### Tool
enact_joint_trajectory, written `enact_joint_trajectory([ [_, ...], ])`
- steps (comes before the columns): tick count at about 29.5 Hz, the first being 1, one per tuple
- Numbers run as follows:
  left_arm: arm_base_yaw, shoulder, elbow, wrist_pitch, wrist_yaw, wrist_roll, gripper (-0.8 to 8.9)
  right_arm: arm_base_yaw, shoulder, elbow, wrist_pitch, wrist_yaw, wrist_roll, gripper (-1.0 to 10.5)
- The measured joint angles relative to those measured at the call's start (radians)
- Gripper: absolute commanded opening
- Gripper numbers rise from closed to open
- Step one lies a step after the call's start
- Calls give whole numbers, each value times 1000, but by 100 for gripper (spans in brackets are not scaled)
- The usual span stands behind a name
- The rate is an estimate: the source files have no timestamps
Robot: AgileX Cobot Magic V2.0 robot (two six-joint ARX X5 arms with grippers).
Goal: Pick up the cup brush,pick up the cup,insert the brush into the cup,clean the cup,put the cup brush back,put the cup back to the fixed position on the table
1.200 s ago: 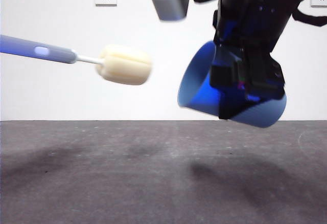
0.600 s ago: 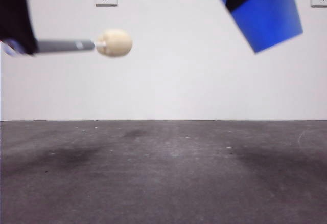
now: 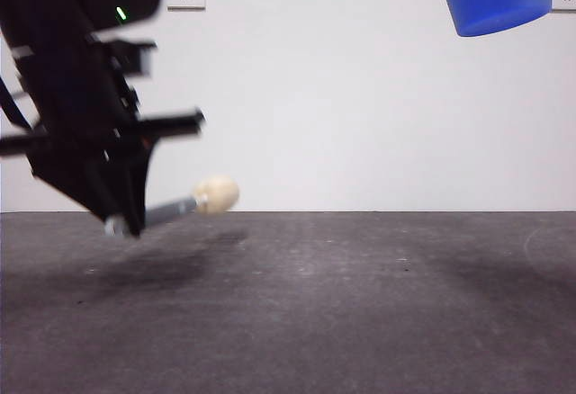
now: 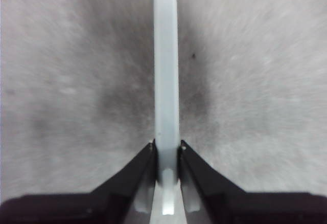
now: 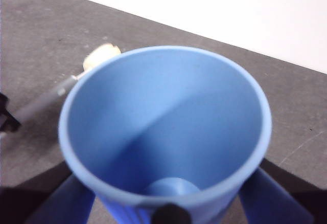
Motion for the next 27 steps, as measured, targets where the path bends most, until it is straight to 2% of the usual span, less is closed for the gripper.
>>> enact_joint_trajectory([
  [11,-57,145,0,46,-90,-37,8,0,0,0,0,0,32,-17],
  [12,-57,145,0,47,-90,-39,30,0,0,0,0,0,34,-17],
  [16,-57,145,0,46,-77,-41,293,0,4,0,0,-1,41,-17],
  [18,-57,145,0,40,-51,-46,375,0,14,0,0,-13,51,-17],
  [23,-64,143,-1,28,-24,-47,378,-29,77,0,15,-68,87,-17],
  [27,-66,101,-1,5,-19,-46,378,-81,148,-23,118,-103,97,-17],
])
